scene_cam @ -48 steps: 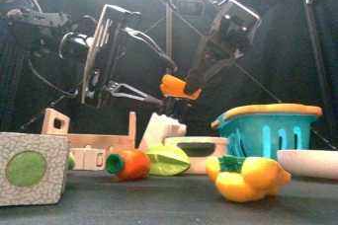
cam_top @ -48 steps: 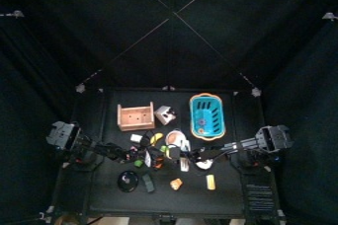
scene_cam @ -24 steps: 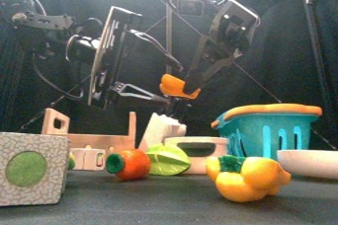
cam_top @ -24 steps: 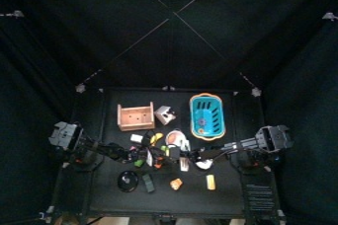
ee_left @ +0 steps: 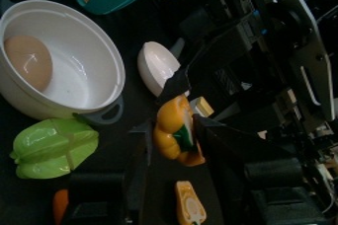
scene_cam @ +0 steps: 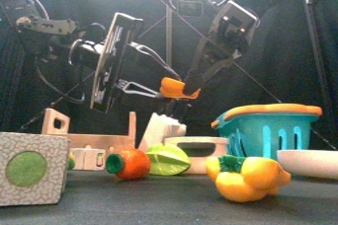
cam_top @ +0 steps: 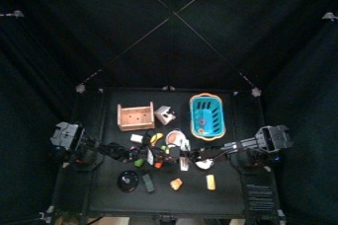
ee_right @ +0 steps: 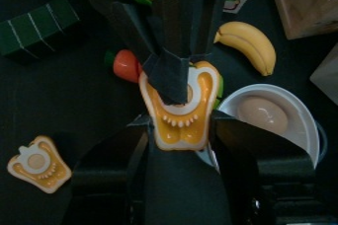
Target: Hand over squash half
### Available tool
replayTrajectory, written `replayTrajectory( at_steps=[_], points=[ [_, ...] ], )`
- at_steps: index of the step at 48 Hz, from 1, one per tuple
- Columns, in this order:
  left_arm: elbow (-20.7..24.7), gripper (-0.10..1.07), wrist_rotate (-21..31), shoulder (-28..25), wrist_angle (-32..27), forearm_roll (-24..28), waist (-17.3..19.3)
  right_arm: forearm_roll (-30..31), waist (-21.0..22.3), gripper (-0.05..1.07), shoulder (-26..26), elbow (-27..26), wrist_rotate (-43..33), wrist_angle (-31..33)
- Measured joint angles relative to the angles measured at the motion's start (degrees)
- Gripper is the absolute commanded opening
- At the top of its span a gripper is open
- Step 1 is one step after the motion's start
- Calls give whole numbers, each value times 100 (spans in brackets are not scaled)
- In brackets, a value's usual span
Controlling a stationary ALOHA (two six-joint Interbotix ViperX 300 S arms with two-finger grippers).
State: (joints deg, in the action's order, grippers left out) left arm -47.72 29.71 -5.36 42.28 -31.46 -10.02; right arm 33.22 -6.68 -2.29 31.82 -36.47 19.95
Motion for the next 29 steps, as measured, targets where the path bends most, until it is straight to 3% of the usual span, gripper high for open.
replayTrajectory(
  at_steps=[10,22,29],
  points=[
    [0,74,-9,0,0,-18,0,-9,-9,72,0,9,-35,35],
    [-18,74,-26,0,0,-18,18,-35,0,88,0,-9,-35,132],
    [-97,74,-18,0,0,-18,9,-44,0,91,0,0,-44,176]
  ],
)
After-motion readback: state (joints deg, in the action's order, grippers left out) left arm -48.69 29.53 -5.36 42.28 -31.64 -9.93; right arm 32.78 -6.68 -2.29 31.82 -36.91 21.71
